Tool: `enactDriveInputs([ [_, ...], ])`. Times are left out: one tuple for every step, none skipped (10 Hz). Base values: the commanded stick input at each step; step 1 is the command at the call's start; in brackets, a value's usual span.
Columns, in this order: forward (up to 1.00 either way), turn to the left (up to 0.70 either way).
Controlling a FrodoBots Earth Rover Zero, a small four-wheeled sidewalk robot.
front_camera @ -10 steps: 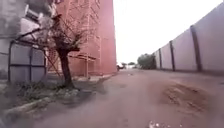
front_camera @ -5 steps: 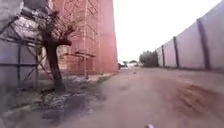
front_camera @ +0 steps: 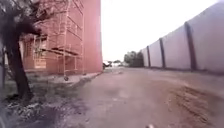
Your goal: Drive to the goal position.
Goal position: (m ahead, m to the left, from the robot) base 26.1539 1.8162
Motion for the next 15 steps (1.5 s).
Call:
enactDriveInputs([
  [1.00, 0.00],
  [1.00, 0.00],
  [1.00, 0.00],
  [1.00, 0.00],
  [1.00, 0.00],
  [1.00, 0.00],
  [1.00, 0.00],
  [1.00, 0.00],
  [1.00, 0.00],
  [1.00, 0.00],
  [1.00, 0.00],
  [1.00, 0.00],
  [1.00, -0.02],
  [1.00, -0.11],
  [1.00, -0.19],
])
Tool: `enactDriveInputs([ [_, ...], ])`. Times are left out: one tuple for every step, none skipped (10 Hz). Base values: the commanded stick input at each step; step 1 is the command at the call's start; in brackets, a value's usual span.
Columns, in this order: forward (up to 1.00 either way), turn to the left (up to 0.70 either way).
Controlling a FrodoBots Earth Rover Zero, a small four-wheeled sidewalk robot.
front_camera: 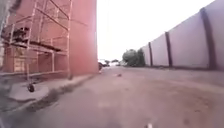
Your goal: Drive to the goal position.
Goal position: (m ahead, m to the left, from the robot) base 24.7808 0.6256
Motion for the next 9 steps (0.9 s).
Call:
enactDriveInputs([
  [1.00, -0.24],
  [1.00, -0.27],
  [1.00, -0.11],
  [1.00, -0.01],
  [1.00, 0.00],
  [1.00, 0.00],
  [1.00, 0.00],
  [1.00, 0.00],
  [1.00, 0.00],
])
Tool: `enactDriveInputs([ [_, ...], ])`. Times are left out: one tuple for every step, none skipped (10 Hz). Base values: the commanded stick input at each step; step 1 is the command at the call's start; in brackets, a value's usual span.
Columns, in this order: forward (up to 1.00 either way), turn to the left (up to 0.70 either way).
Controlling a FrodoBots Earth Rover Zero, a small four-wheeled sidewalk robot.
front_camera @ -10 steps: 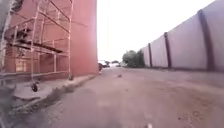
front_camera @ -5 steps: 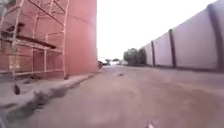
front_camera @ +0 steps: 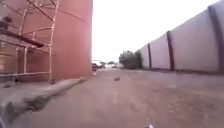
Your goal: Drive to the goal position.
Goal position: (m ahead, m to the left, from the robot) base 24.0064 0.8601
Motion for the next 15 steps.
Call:
enactDriveInputs([
  [1.00, -0.07],
  [1.00, -0.19],
  [1.00, -0.39],
  [1.00, -0.40],
  [1.00, -0.40],
  [1.00, -0.23],
  [1.00, -0.09],
  [1.00, 0.00],
  [1.00, 0.00],
  [1.00, 0.00],
  [1.00, 0.00],
  [1.00, 0.00],
  [1.00, 0.00],
  [1.00, 0.00],
  [1.00, -0.01],
])
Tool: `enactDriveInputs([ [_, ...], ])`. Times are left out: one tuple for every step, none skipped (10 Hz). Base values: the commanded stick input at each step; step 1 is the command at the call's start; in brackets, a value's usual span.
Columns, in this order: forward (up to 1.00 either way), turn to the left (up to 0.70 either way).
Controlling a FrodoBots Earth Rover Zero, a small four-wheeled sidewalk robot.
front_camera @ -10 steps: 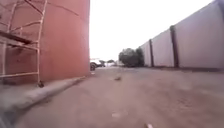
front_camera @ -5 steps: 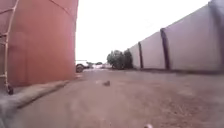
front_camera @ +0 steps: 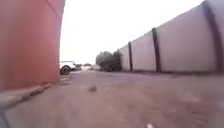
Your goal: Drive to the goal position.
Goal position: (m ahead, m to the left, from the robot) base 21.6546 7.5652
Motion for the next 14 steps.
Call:
enactDriveInputs([
  [1.00, -0.04],
  [1.00, -0.12],
  [1.00, -0.24],
  [1.00, -0.21],
  [1.00, 0.00],
  [1.00, 0.00],
  [1.00, 0.00],
  [1.00, 0.00],
  [1.00, 0.00],
  [1.00, 0.00],
  [1.00, 0.00],
  [1.00, 0.00],
  [1.00, 0.00],
  [1.00, 0.10],
])
